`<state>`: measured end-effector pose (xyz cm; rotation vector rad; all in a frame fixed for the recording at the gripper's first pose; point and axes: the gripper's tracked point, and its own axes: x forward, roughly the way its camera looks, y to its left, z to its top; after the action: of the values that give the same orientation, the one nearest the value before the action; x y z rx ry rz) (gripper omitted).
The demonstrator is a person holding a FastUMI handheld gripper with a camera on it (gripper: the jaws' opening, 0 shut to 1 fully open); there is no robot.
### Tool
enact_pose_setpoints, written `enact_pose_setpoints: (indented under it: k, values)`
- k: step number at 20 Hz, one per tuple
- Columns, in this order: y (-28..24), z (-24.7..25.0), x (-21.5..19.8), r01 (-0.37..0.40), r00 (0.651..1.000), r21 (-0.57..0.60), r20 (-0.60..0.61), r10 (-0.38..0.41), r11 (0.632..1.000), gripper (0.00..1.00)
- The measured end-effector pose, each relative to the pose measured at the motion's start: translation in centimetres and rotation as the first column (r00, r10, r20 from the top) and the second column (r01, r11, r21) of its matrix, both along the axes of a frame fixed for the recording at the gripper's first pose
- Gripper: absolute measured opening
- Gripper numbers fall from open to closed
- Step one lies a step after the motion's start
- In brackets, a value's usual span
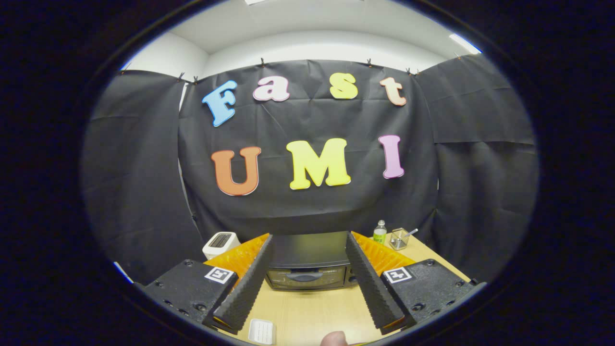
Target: Open the toaster oven, put the food inside, and close the toaster oven door.
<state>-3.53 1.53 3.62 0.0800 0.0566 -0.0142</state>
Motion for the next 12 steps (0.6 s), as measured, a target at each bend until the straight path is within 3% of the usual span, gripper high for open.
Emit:
enact_pose_setpoints:
  k: [6,12]
  values:
    - [-0.9,-0.9,-2.3,0.034,0.999,0.009,0.000,-0.034,0.999,0.98]
    - [0.2,-1.6,-2.9,0.016,1.000,0.006,-0.010,-0.016,1.000,0.98]
